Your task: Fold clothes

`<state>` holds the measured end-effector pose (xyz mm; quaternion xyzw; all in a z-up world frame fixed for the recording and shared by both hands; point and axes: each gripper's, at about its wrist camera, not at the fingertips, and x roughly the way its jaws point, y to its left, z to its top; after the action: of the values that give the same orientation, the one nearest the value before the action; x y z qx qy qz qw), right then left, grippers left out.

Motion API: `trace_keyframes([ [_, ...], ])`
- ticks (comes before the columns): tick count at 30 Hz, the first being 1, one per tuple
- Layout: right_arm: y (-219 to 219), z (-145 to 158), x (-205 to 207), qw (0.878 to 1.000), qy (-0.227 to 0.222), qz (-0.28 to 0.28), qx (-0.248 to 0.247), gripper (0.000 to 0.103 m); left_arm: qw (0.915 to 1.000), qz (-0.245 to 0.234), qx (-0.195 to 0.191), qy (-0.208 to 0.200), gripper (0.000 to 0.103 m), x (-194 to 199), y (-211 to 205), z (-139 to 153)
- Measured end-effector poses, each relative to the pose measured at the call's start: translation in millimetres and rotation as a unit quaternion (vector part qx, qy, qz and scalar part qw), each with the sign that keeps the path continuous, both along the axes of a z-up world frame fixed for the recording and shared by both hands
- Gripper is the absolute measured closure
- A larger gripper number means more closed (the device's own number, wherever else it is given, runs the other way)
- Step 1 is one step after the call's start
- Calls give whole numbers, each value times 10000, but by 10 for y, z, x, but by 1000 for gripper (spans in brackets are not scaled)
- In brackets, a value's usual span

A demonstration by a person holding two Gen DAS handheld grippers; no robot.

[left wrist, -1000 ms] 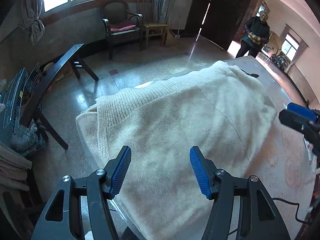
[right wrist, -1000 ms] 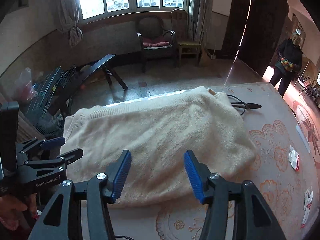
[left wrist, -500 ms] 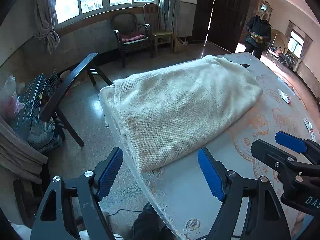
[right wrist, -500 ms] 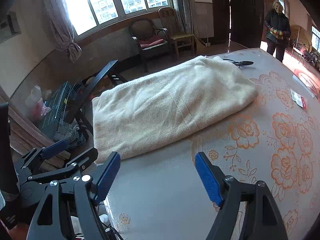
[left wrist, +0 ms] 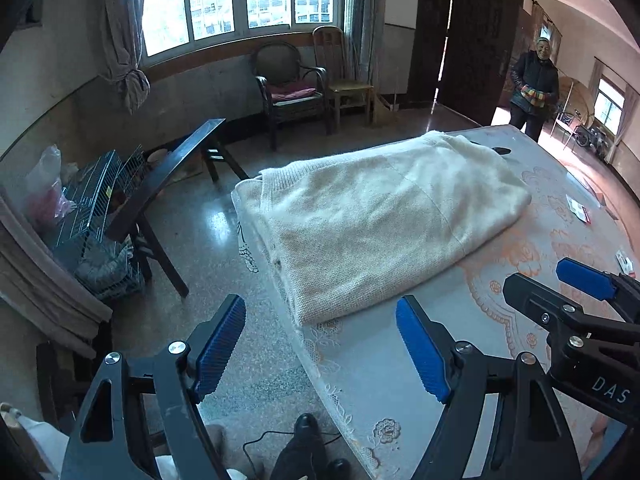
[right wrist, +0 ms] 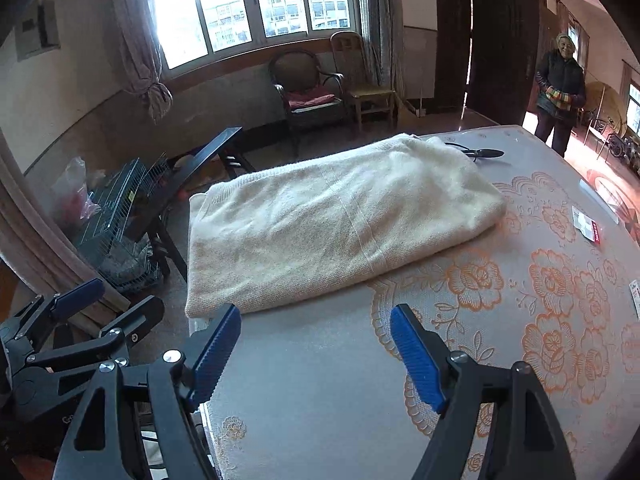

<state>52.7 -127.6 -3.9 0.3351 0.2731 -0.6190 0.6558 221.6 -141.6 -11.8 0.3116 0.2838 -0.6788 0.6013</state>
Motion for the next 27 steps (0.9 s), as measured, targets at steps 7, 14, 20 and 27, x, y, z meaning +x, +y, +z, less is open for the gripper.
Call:
trace_keyframes([
  [7, -6, -7, 37, 9999, 76, 143, -35, 25, 9999, 0, -36, 93, 24, 40, 31, 31],
  [14, 19, 112, 89, 9984, 343, 279, -348, 25, 9999, 36, -26, 112, 24, 55, 29, 50],
  [20, 34, 178, 86, 9964, 525, 322, -574, 25, 9995, 45, -183, 246, 24, 83, 69, 133],
  [27, 42, 213, 118, 9959, 509, 378, -650, 25, 9997, 83, -197, 118, 24, 85, 112, 151],
])
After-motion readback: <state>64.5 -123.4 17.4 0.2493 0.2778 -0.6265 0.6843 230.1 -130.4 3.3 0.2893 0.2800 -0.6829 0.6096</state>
